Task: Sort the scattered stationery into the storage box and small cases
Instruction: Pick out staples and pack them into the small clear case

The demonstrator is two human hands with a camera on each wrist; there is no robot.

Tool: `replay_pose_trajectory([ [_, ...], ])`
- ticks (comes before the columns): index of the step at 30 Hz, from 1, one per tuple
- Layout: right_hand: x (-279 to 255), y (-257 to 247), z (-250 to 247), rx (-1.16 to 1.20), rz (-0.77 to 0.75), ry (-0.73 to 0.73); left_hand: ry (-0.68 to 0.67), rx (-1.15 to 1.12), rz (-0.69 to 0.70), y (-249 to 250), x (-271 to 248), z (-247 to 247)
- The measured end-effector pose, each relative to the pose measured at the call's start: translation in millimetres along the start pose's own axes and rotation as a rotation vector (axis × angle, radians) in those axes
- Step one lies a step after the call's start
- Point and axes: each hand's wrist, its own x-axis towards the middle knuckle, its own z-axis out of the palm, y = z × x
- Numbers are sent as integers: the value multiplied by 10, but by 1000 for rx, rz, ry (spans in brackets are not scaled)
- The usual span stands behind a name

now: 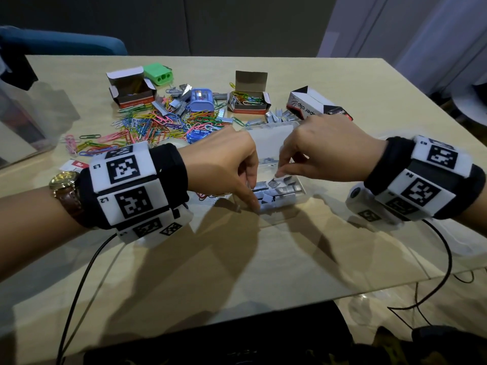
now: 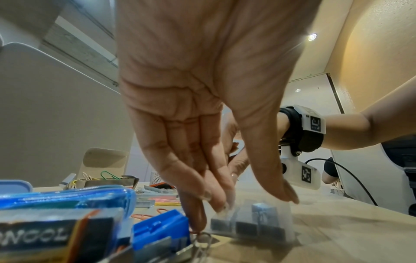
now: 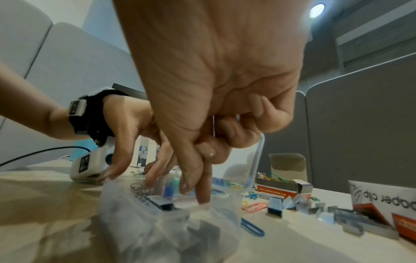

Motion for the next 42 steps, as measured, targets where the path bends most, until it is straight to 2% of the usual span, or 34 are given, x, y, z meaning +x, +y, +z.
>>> replay_pose_trajectory([
  [6, -3, -59, 4, 49, -29, -68, 2, -9, 0, -1, 0, 4],
  [13, 18, -61, -45, 137, 33, -57, 4, -10, 1, -10, 0, 3],
  [21, 0, -109, -45, 222, 38, -135, 0, -14, 8, -20, 9, 2],
  [33, -2, -108, 3, 302, 63, -148, -1, -19, 10, -26, 5, 5],
  [39, -16, -81, 19, 329, 64, -73, 6, -4, 11, -17, 10, 4],
  [42, -4, -67, 37, 316, 41, -94, 1, 0, 8, -19, 13, 2],
])
